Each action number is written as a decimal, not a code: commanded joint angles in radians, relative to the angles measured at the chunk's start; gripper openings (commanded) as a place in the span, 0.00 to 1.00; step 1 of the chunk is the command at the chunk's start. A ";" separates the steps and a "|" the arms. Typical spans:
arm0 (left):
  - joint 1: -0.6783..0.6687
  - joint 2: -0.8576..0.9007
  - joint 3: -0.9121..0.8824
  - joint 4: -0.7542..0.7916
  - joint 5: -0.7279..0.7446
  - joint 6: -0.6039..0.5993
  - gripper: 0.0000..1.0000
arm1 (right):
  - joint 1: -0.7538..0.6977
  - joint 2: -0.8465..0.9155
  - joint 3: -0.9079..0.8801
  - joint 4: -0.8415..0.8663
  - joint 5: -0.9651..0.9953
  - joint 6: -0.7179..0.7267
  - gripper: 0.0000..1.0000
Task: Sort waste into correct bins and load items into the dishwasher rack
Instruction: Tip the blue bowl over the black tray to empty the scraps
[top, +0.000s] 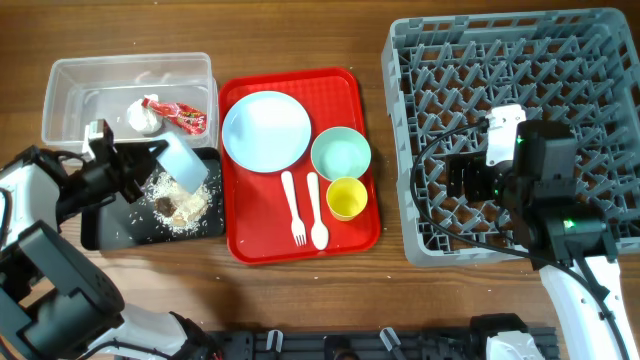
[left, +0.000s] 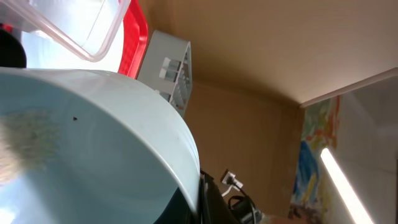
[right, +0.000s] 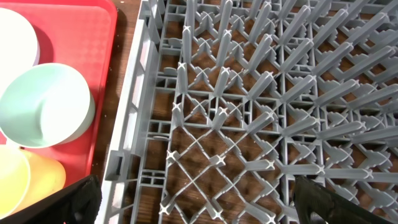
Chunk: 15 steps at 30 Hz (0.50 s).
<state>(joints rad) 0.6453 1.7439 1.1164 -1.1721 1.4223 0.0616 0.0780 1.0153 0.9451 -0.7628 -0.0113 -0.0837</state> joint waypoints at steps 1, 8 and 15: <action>0.026 0.007 -0.004 -0.016 0.052 -0.018 0.04 | 0.003 0.002 0.025 -0.002 -0.016 0.007 1.00; 0.027 0.007 -0.004 -0.034 0.112 -0.023 0.04 | 0.003 0.002 0.025 -0.006 -0.016 0.007 1.00; 0.027 0.007 -0.004 -0.033 0.114 -0.022 0.04 | 0.003 0.002 0.025 -0.006 -0.015 0.007 1.00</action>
<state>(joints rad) 0.6670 1.7439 1.1164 -1.2022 1.4990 0.0456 0.0780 1.0153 0.9451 -0.7673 -0.0113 -0.0837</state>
